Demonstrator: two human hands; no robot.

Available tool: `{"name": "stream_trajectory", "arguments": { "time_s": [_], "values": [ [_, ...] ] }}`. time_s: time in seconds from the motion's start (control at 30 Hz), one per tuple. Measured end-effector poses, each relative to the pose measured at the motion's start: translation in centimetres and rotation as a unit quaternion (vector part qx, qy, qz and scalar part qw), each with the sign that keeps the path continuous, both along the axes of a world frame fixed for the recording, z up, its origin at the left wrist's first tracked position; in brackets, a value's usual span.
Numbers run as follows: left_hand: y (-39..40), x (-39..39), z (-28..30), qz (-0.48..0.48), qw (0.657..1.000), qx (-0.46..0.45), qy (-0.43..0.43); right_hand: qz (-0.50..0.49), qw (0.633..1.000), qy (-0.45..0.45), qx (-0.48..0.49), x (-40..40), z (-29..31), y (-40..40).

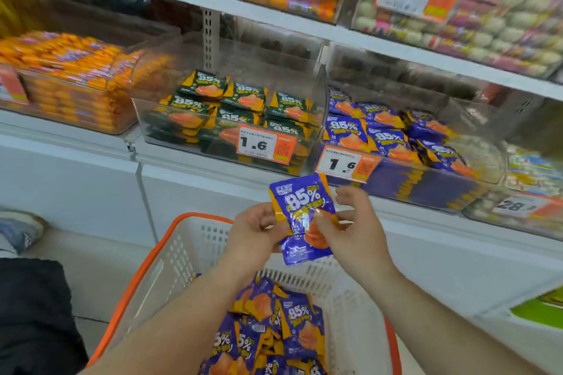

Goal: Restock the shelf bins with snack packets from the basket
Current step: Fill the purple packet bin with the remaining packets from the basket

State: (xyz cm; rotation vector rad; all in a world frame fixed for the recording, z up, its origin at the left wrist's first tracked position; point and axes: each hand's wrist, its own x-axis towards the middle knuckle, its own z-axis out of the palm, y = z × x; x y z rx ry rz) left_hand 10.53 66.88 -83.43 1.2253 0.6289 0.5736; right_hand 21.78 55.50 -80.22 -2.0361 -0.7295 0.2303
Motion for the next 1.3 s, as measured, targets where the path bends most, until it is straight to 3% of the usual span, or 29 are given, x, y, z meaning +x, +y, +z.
{"name": "stream_trajectory", "arguments": {
  "time_s": [0.1, 0.23, 0.33, 0.4, 0.43, 0.5, 0.57, 0.7, 0.8, 0.9, 1.03, 1.3],
  "values": [
    [0.4, 1.3, 2.1, -0.013, 0.999, 0.049, -0.018, 0.037, 0.995, -0.095, -0.009, -1.1, 1.2, -0.6],
    [0.6, 3.0, 5.2, -0.056, 0.994, 0.077, -0.061, -0.027, 0.981, -0.192, -0.006, -1.2, 2.1, 0.4],
    [0.5, 4.4, 7.1, -0.088, 0.986, 0.121, -0.073, -0.056, 0.979, -0.197, 0.009, -0.1, 2.5, 0.3],
    [0.7, 5.3, 7.7, -0.076, 0.971, 0.208, -0.087, -0.067, 0.983, -0.167, 0.04, 0.9, 3.0, 0.2],
    [1.4, 5.8, 7.6, -0.04, 0.946, 0.309, -0.086, -0.077, 0.982, -0.164, 0.056, 1.4, 3.3, 0.2],
    [3.5, 7.2, 6.8, 0.055, 0.83, 0.555, -0.003, -0.105, 0.976, -0.173, 0.075, 2.6, 4.4, 0.2],
    [5.1, 8.0, 5.8, 0.086, 0.752, 0.644, 0.112, -0.125, 0.973, -0.182, 0.071, 4.4, 5.9, 0.5],
    [5.5, 9.0, 4.0, 0.073, 0.71, 0.675, 0.189, -0.136, 0.975, -0.159, -0.07, 8.5, 9.5, 2.9],
    [4.9, 9.1, 4.6, 0.084, 0.725, 0.652, 0.205, -0.111, 0.975, -0.127, -0.144, 10.5, 10.4, 5.8],
    [4.8, 8.9, 5.1, 0.058, 0.715, 0.656, 0.235, -0.093, 0.969, -0.101, -0.206, 11.7, 9.8, 8.2],
    [4.8, 8.5, 5.6, 0.036, 0.709, 0.653, 0.264, -0.008, 0.927, -0.113, -0.356, 12.0, 8.7, 9.6],
    [4.5, 8.5, 5.9, 0.017, 0.7, 0.654, 0.286, 0.022, 0.896, -0.141, -0.42, 10.4, 8.3, 8.7]
  ]
}}
